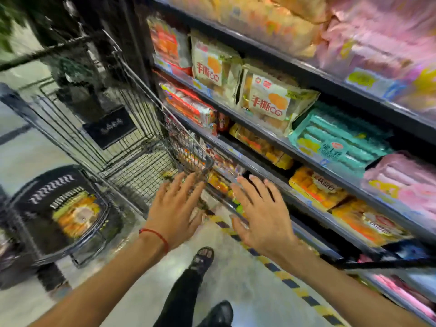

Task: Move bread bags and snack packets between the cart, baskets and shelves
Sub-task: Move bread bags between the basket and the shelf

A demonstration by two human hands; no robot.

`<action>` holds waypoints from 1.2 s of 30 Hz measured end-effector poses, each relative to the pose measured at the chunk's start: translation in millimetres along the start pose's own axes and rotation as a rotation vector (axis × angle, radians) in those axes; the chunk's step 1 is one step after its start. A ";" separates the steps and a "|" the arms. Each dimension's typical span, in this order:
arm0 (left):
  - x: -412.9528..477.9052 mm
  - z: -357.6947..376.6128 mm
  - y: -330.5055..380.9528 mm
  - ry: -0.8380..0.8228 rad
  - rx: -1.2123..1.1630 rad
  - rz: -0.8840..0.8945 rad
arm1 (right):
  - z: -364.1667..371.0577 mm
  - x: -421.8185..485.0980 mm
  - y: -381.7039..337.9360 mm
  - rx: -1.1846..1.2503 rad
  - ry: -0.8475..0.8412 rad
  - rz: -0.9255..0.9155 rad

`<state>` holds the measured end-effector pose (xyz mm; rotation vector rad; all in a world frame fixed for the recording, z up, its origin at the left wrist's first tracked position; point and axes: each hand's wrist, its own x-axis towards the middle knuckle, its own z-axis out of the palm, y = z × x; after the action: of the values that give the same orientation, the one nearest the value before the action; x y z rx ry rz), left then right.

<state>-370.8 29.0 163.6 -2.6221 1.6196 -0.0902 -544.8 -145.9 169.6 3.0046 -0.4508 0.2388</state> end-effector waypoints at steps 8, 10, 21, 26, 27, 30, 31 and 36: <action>-126.7 -23.0 -73.7 -0.014 0.005 -0.168 | -45.3 22.0 -105.6 0.041 0.031 -0.047; -155.6 -19.8 -99.1 -0.041 -0.015 -0.220 | -46.1 32.9 -142.0 0.061 0.047 -0.067; -295.1 12.7 -291.0 -0.124 -0.047 -0.399 | -28.6 103.7 -383.6 0.206 0.066 -0.184; -333.3 25.1 -364.2 -0.120 -0.048 -0.519 | -13.0 138.4 -448.4 0.187 0.009 -0.284; -336.9 29.8 -377.1 -0.127 -0.050 -0.539 | -8.7 148.0 -458.7 0.181 -0.001 -0.316; -340.4 49.0 -413.1 -0.176 -0.076 -0.583 | 9.0 182.8 -483.6 0.159 -0.035 -0.399; -338.9 55.9 -424.3 -0.186 -0.081 -0.594 | 16.4 196.5 -490.3 0.142 -0.040 -0.421; -313.4 99.2 -482.0 -0.212 -0.120 -0.669 | 68.0 276.9 -520.2 0.089 -0.121 -0.506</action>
<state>-73.5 526.6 97.5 -3.0154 0.6578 0.2536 -118.7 262.9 113.1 3.0987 0.3250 0.0352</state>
